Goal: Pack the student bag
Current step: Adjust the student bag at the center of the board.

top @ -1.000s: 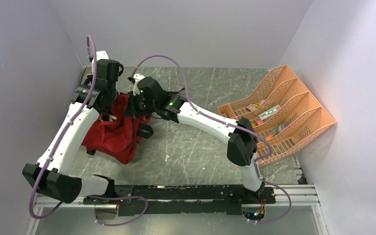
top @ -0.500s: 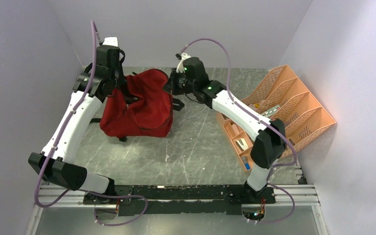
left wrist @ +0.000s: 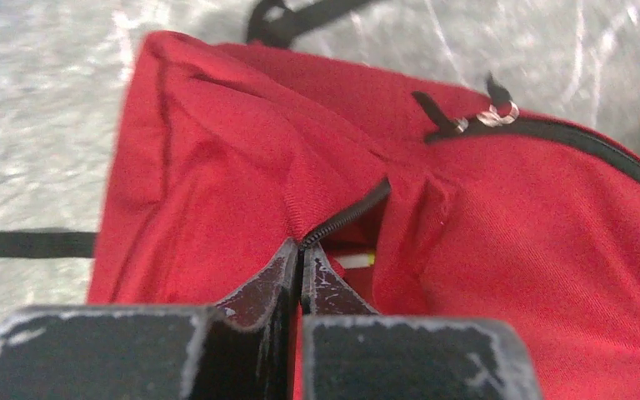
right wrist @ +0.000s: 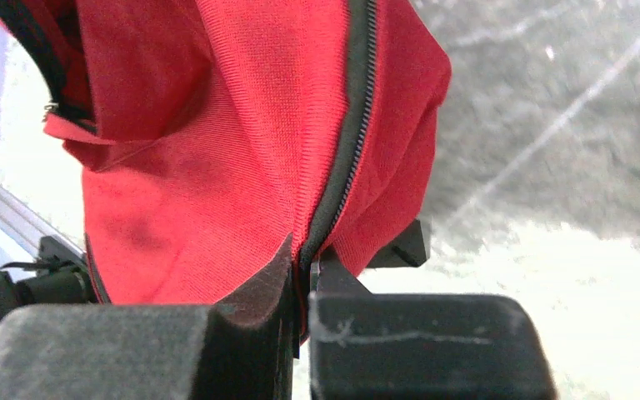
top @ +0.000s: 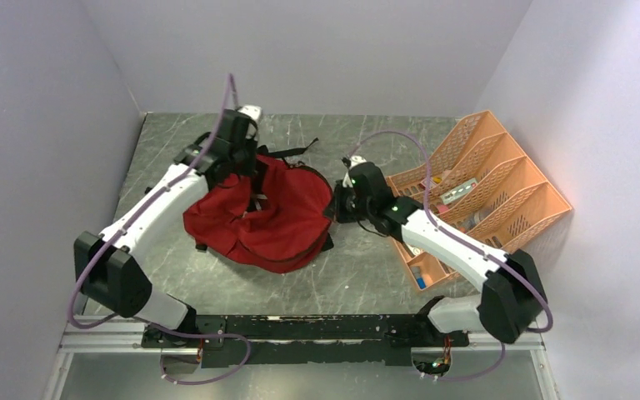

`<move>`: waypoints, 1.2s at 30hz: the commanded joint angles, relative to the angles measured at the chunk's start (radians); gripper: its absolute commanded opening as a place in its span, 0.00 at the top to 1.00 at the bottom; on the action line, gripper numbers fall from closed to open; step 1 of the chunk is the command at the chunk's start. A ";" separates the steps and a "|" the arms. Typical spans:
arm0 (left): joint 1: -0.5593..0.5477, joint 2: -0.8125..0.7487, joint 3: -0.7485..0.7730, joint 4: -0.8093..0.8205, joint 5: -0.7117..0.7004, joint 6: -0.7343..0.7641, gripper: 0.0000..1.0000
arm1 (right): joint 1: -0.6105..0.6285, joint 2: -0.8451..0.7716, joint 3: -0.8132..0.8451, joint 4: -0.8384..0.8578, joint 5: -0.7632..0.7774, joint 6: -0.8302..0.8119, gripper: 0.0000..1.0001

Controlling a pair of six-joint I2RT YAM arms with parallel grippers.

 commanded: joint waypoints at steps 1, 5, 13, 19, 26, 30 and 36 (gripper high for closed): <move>-0.138 0.050 -0.045 0.056 -0.079 0.012 0.95 | -0.009 -0.131 -0.122 0.002 0.091 0.039 1.00; -0.173 0.110 -0.062 0.044 -0.113 -0.018 0.95 | -0.008 -0.191 -0.212 -0.060 0.226 0.063 0.95; -0.215 0.163 -0.033 0.008 -0.127 -0.028 0.82 | -0.009 -0.430 -0.262 -0.070 0.312 0.081 0.57; -0.216 0.001 -0.095 0.013 -0.122 -0.080 0.50 | -0.008 -0.504 -0.210 0.010 0.211 0.048 0.51; -0.205 -0.301 -0.305 0.004 -0.198 -0.282 0.37 | -0.005 -0.351 -0.154 0.163 0.030 0.068 0.56; -0.153 -0.469 -0.462 -0.024 -0.261 -0.435 0.25 | 0.015 -0.231 -0.102 0.223 0.013 0.080 0.57; 0.056 -0.486 -0.580 0.024 -0.125 -0.528 0.18 | 0.053 -0.023 -0.019 0.237 0.037 0.093 0.62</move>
